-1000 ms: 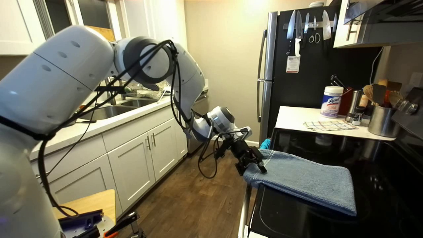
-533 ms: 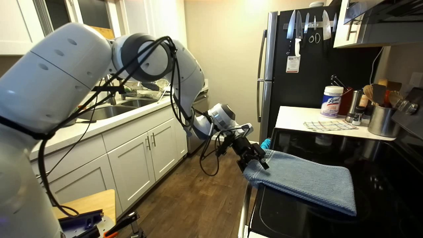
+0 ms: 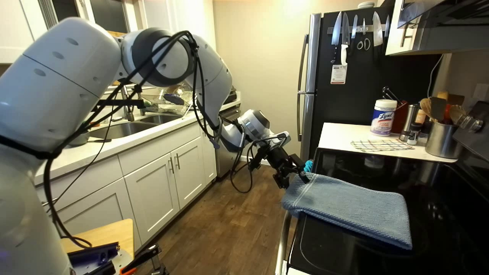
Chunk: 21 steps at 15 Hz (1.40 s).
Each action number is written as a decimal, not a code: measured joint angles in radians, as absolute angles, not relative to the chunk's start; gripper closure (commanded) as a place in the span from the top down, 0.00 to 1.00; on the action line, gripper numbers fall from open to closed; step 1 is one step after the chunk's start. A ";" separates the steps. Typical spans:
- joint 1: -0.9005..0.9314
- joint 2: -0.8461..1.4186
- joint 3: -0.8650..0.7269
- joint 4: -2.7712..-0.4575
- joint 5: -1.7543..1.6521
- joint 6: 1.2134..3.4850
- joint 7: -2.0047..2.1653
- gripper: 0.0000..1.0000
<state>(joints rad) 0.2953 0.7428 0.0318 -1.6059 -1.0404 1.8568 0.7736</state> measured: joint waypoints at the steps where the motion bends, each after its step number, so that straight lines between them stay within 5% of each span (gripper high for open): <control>1: 0.295 0.737 0.033 -1.606 -1.040 1.857 0.774 1.00; 21: 0.286 0.792 0.053 -1.634 -1.029 1.874 0.773 1.00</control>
<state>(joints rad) 0.2856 0.7922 0.0527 -1.6341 -1.0287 1.8740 0.7726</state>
